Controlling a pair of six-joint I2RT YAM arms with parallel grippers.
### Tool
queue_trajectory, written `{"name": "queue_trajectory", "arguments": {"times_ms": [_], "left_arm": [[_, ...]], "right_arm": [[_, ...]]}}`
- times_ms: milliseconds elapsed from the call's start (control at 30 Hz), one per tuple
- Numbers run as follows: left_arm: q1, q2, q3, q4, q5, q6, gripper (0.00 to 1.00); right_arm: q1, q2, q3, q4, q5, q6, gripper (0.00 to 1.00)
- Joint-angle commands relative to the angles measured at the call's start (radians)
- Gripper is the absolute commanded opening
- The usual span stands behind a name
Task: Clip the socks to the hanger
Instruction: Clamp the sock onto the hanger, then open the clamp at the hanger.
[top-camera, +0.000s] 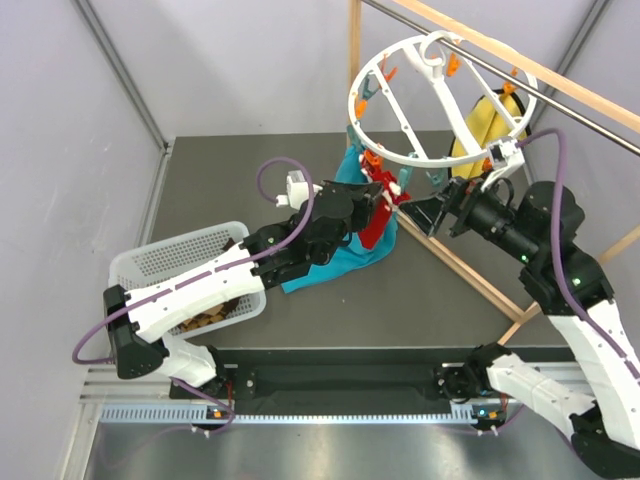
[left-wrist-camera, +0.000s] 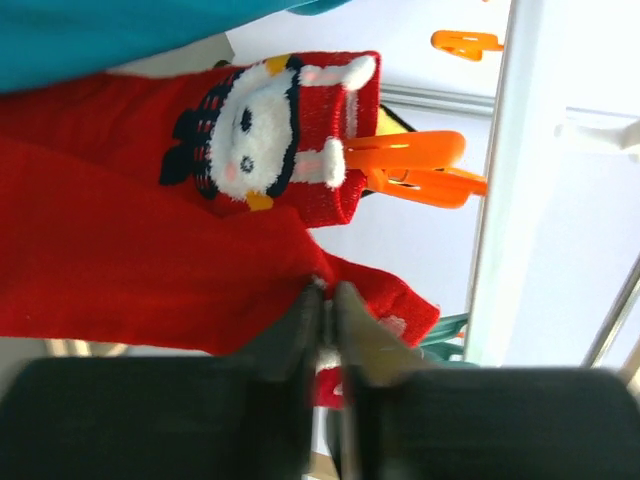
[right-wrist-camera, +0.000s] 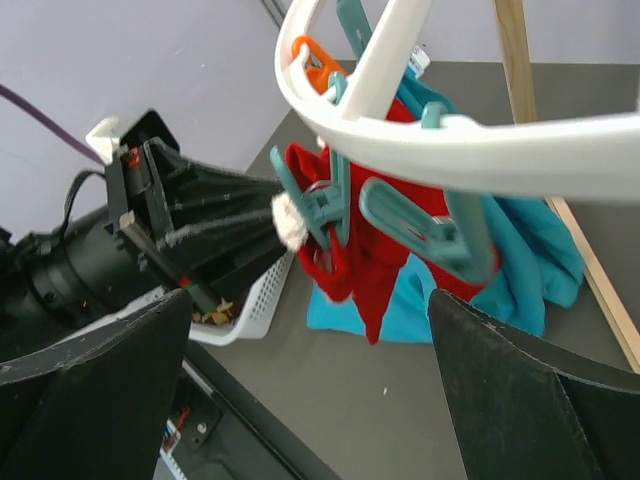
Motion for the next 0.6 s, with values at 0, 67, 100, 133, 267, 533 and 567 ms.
{"name": "queue_trajectory", "arguments": {"times_ms": [0, 67, 100, 133, 267, 533, 567], "left_arm": [[-0.003, 0.0, -0.004, 0.065, -0.048, 0.187, 0.23], [-0.003, -0.01, -0.019, 0.081, -0.06, 0.275, 0.34], [-0.005, -0.018, -0.034, 0.108, -0.06, 0.31, 0.48], [-0.005, -0.033, -0.078, 0.148, -0.054, 0.394, 0.55], [-0.003, -0.085, -0.188, 0.419, 0.043, 0.619, 0.8], [-0.005, -0.196, -0.232, 0.446, 0.311, 1.02, 0.79], [-0.003, -0.2, -0.235, 0.453, 0.347, 1.043, 0.77]], "right_arm": [[-0.003, -0.046, 0.089, -0.112, 0.01, -0.064, 1.0], [-0.005, -0.055, 0.115, -0.147, -0.013, -0.074, 1.0], [-0.005, -0.058, 0.138, -0.179, -0.019, -0.078, 1.0], [-0.007, -0.062, 0.149, -0.196, -0.017, -0.081, 1.0], [-0.005, -0.095, 0.19, -0.268, 0.002, -0.109, 1.0], [-0.005, -0.122, 0.348, -0.446, 0.16, -0.186, 1.0], [-0.005, -0.124, 0.376, -0.459, 0.195, -0.193, 1.0]]}}
